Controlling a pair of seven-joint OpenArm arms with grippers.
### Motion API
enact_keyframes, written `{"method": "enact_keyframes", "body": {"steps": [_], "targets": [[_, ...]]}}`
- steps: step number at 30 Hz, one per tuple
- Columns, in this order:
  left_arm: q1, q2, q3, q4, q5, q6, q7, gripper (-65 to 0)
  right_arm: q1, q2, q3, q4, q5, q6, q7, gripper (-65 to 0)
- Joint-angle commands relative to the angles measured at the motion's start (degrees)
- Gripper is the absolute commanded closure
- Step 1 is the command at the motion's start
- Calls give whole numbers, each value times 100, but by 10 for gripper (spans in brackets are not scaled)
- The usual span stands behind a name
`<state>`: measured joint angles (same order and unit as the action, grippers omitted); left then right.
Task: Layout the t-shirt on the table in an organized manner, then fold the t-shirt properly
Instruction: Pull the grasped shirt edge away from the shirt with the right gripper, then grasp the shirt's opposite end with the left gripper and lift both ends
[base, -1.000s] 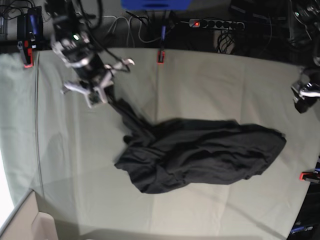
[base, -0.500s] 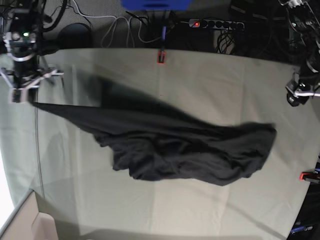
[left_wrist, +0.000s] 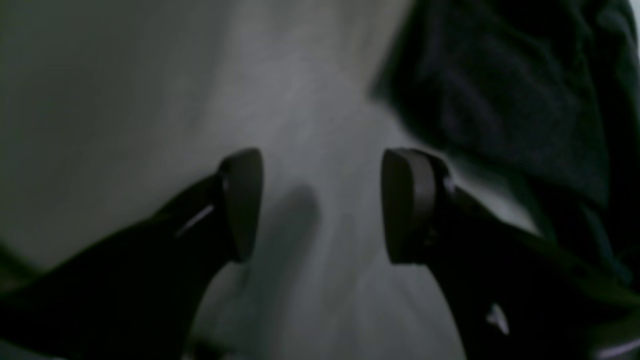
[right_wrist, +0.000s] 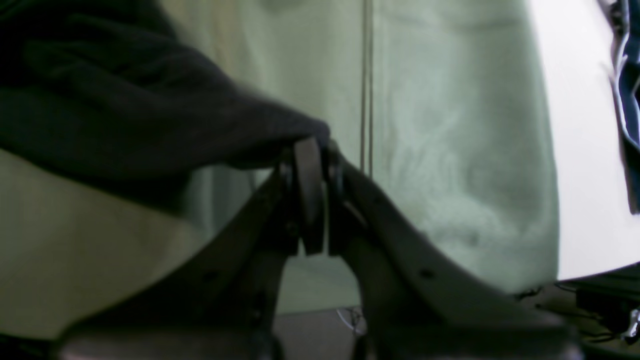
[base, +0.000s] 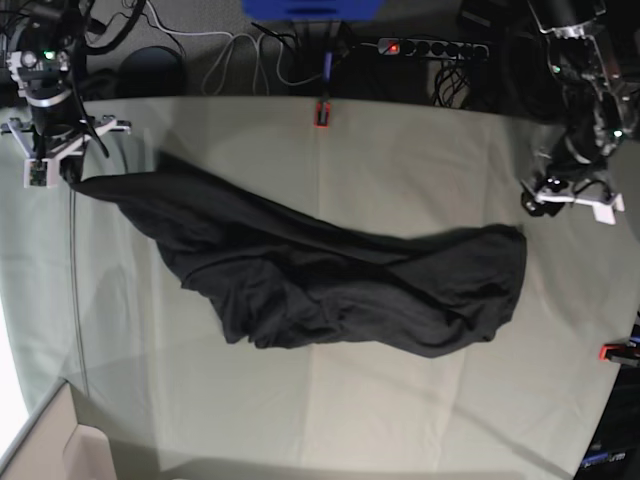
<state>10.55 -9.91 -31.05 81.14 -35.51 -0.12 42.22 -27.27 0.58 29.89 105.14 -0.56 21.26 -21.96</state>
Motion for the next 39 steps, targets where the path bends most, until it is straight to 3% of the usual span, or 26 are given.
{"method": "enact_keyframes", "body": {"steps": [1, 4, 7, 22, 24, 27, 30, 32, 39], "targets": [[-13, -68, 164, -13, -23, 25, -226, -367, -65, 70, 22, 57, 25, -3, 152, 0], [-171, -68, 709, -321, -14, 34, -885, -367, -109, 70, 4, 31, 25, -11, 152, 0], [-391, -68, 973, -664, -14, 34, -1140, -366, -126, 70, 31, 13, 25, -11, 152, 0], [-1472, -130, 1043, -1701, -14, -1, -1176, -352, -161, 307, 31, -831, 25, -11, 178, 0], [-1543, -138, 1043, -1807, -14, -10, -1176, -274, -152, 316, 31, -875, 25, -11, 178, 0], [-1551, -138, 1008, -1728, -49, -19, -1176, 0, -144, 368, 31, -910, 16, -11, 187, 0], [-1534, -138, 999, -1385, -58, -19, -1140, -30, -109, 395, 31, -910, 16, -11, 178, 0], [-1481, -138, 990, -936, -67, -10, -1123, 0, -100, 456, 40, -901, 16, -11, 187, 0], [-822, -323, 621, 1156, -76, 34, -1123, -3, 41, 782, 40, -857, 16, -11, 178, 0]]}}
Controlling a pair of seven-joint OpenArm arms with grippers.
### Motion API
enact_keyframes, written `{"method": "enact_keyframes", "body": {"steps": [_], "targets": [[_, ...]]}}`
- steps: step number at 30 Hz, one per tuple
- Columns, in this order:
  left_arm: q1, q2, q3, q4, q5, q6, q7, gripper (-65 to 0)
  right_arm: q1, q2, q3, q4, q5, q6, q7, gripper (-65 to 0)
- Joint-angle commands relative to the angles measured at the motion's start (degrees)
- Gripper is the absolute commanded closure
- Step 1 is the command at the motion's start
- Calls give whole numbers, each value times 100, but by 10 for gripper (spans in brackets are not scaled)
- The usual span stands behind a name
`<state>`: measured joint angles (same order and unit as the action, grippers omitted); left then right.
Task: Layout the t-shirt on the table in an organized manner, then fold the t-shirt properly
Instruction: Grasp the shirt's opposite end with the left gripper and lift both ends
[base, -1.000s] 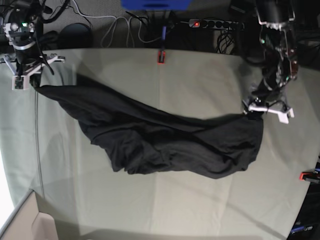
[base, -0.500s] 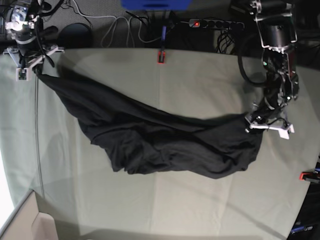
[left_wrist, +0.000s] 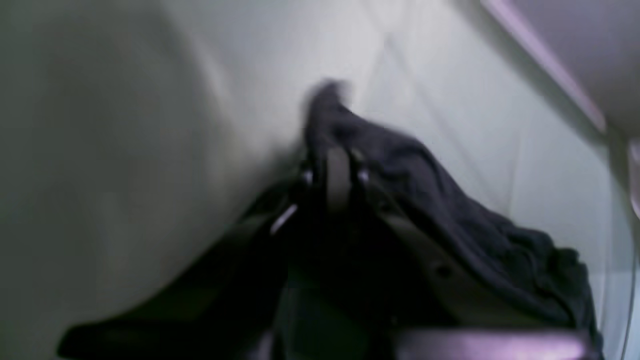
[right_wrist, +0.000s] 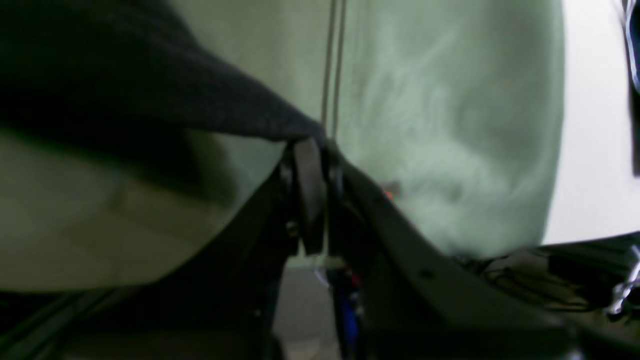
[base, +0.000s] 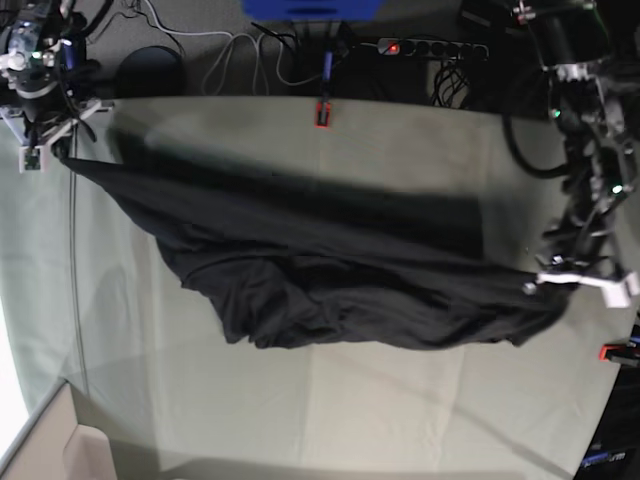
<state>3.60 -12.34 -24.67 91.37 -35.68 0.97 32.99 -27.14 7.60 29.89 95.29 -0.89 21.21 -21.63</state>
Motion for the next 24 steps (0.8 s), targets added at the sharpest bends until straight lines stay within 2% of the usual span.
{"method": "enact_keyframes", "body": {"steps": [1, 5, 13, 18, 24], "targets": [[-30, -80, -149, 414, -58, -75, -200, -3, 98, 106, 84, 129, 49, -7, 119, 0], [445, -72, -826, 1100, -58, -102, -192, -3, 309, 150, 550, 129, 58, -7, 119, 0], [1588, -37, -1696, 1109, -67, -119, -192, -3, 388, 177, 857, 76, 58, 2, 145, 0], [2098, -1, -1538, 713, -67, -128, -192, -3, 388, 177, 822, 76, 58, 2, 145, 0], [2414, 412, -1468, 282, -67, -128, -192, -3, 406, 168, 840, 76, 58, 2, 136, 0]]}}
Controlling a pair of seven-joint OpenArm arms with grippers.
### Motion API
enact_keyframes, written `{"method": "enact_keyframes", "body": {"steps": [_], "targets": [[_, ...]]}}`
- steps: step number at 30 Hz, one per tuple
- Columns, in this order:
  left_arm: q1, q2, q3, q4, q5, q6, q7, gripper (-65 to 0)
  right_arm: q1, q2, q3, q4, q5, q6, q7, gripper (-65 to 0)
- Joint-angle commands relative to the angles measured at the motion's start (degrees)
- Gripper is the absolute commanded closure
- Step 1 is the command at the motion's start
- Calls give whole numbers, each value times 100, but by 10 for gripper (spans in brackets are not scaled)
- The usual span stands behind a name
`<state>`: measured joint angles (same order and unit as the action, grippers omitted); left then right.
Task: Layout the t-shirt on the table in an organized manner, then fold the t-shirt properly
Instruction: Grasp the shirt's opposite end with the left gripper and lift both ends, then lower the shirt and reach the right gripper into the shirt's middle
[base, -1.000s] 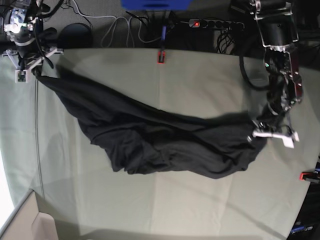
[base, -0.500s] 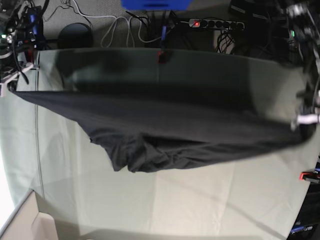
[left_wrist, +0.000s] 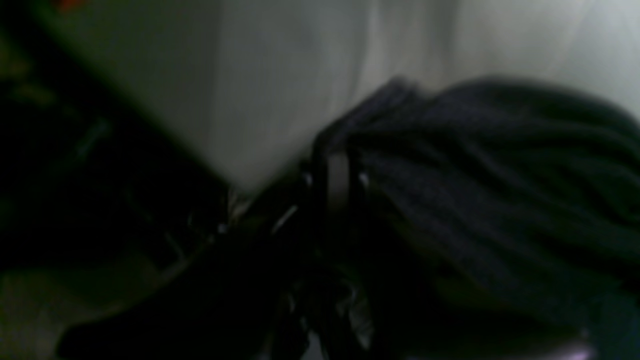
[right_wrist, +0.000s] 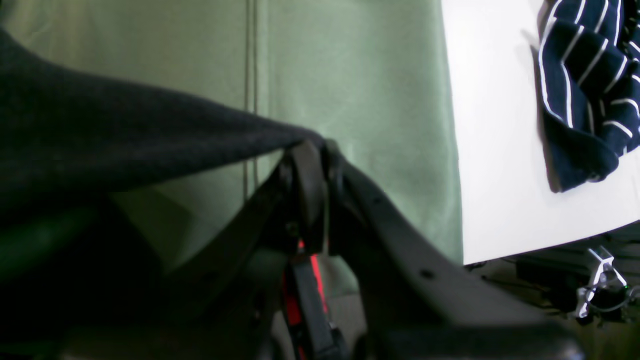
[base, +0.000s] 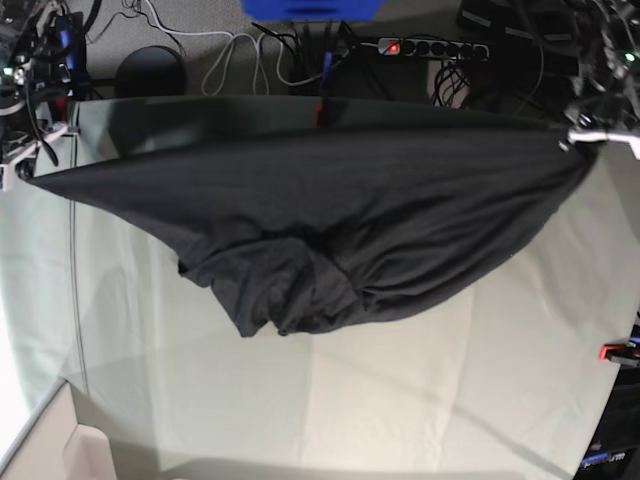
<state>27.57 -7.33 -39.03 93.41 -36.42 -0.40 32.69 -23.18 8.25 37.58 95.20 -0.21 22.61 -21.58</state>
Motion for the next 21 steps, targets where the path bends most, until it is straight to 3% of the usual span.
{"method": "enact_keyframes", "body": {"steps": [1, 8, 15, 17, 21], "targets": [[34, -36, -23, 0, 7, 10, -161, -3, 10, 102, 70, 85, -10, -138, 141, 0], [175, 70, 505, -158, 7, 10, -161, -4, 19, 102, 88, 85, -10, -138, 141, 0], [491, 8, 892, 387, 7, 10, -161, -10, -25, 102, 88, 85, -10, -138, 150, 0], [588, 8, 892, 589, 7, 10, -135, -41, -34, 102, 88, 85, -10, -138, 123, 0], [605, 8, 637, 1002, 16, 10, 657, -200, -95, 102, 79, -21, -19, -138, 114, 0]]}}
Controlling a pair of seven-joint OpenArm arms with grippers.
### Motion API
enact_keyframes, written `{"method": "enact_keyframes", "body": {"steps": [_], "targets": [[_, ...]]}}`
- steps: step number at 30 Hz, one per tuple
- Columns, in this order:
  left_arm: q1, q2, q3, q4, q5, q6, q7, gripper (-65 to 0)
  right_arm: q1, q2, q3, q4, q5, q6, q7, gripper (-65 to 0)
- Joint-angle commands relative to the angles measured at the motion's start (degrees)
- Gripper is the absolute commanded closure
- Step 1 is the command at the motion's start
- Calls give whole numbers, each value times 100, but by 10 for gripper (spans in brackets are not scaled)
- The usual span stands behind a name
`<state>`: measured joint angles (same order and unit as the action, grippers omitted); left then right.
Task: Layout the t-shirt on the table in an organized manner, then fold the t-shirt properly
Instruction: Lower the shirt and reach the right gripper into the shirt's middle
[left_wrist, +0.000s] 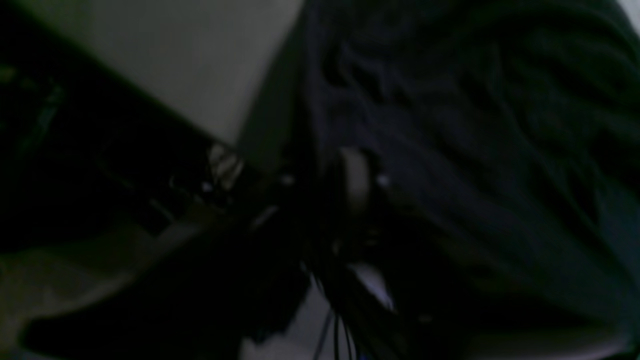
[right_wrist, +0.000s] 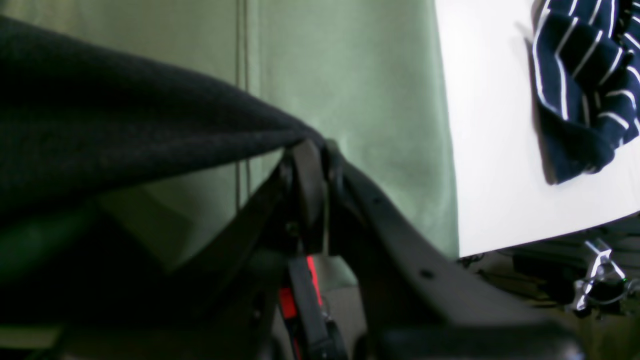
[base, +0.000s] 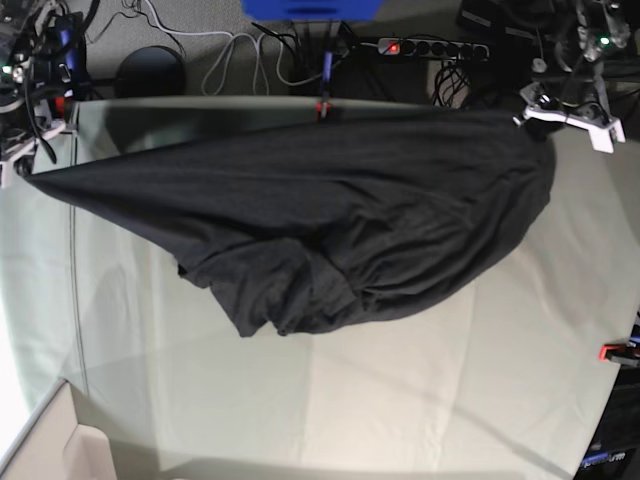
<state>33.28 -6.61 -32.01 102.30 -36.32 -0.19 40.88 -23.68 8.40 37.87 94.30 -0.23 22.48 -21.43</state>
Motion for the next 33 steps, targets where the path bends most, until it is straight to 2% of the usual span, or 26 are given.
{"method": "enact_keyframes", "body": {"steps": [1, 4, 9, 12, 15, 20, 26, 33], "targets": [[9, -38, -206, 192, 5, -12, 48, -239, -45, 87, 51, 42, -17, -125, 99, -10], [-158, -11, -575, 447, 5, -12, 558, -292, -63, 87, 51, -10, -17, -125, 99, -102], [-440, -47, -1058, 605, -4, -12, 778, -293, -71, -36, 314, -2, -17, -134, 99, -263], [-774, -55, -1287, 596, 58, -12, 778, -293, 78, -229, 684, 86, -8, -134, 152, -315], [-1029, -55, -1436, 587, 58, -12, 778, -296, 148, -300, 552, 376, -8, -116, 152, -342], [-1178, -55, -1392, 587, 58, -12, 786, -298, 254, -309, -547, 816, -8, 490, 134, -356], [-1090, -55, -1401, 596, 5, -12, 786, -298, 597, -273, -2481, 834, -17, 534, 99, -356], [-580, 15, -1436, 640, 5, -12, 742, -298, 975, -265, -4064, 834, -17, 534, 99, -379]]}}
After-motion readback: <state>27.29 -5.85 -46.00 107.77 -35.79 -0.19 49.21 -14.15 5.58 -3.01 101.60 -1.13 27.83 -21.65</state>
